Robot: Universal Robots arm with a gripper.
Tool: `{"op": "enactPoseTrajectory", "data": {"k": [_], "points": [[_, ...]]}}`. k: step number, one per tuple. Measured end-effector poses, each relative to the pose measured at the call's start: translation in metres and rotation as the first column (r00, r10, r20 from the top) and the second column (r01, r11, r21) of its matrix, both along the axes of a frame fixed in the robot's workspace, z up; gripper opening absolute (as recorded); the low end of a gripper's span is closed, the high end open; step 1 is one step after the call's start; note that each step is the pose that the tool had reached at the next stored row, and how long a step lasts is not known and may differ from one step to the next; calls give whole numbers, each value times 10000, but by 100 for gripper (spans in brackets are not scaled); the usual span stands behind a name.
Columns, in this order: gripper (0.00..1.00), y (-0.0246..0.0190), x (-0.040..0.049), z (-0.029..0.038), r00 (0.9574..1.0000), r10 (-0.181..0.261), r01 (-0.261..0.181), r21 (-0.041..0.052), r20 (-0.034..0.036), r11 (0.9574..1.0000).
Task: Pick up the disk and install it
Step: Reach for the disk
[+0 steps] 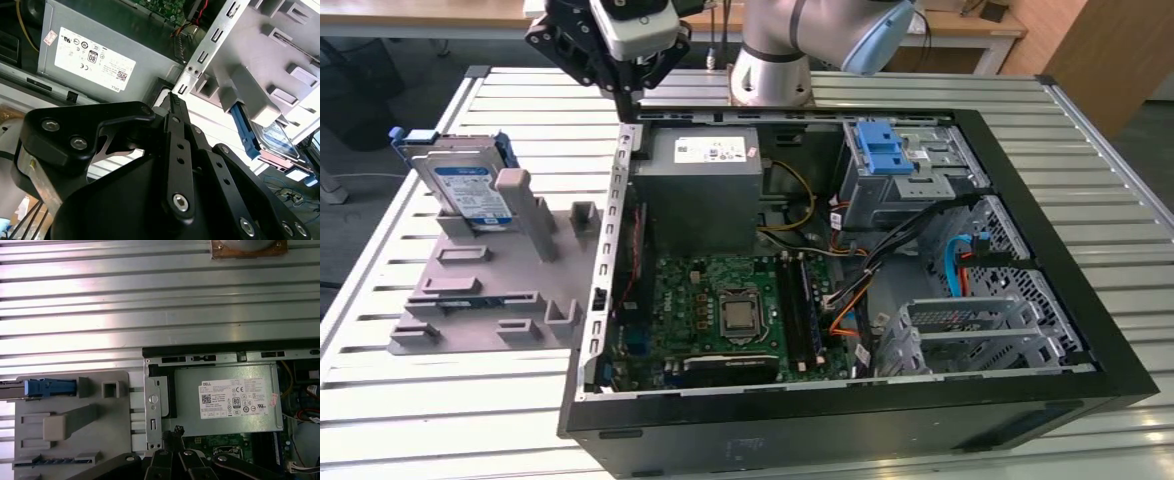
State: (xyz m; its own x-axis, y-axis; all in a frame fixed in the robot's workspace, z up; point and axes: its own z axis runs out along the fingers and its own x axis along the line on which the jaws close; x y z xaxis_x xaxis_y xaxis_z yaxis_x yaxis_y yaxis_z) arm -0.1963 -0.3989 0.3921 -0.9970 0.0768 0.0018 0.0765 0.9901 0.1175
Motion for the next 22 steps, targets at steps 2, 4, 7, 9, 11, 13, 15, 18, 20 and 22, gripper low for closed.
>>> {"op": "enactPoseTrajectory", "data": {"k": [2, 4, 7, 9, 11, 13, 15, 18, 20, 22], "points": [[11, 0, -5, -1, 10000, 0, 0, 5, 0, 10000], [11, 0, -11, -1, 10000, 0, 0, 9, 0, 10000], [11, 0, -19, -2, 10000, 0, 0, 15, 0, 10000], [11, 0, -25, -3, 10000, 0, 0, 19, 0, 10000], [11, 0, -33, -3, 10000, 0, 0, 23, 0, 10000], [11, 0, -39, -4, 10000, 1, -1, 27, 0, 10000], [11, 0, -47, -4, 10000, 1, -1, 32, 0, 10000], [11, 0, -60, -6, 10000, 0, 0, 37, 1, 10000], [11, 0, -70, -6, 10000, 0, 0, 36, 0, 10000], [11, 0, -79, -6, 10000, 0, 0, 36, 0, 10000]]}}
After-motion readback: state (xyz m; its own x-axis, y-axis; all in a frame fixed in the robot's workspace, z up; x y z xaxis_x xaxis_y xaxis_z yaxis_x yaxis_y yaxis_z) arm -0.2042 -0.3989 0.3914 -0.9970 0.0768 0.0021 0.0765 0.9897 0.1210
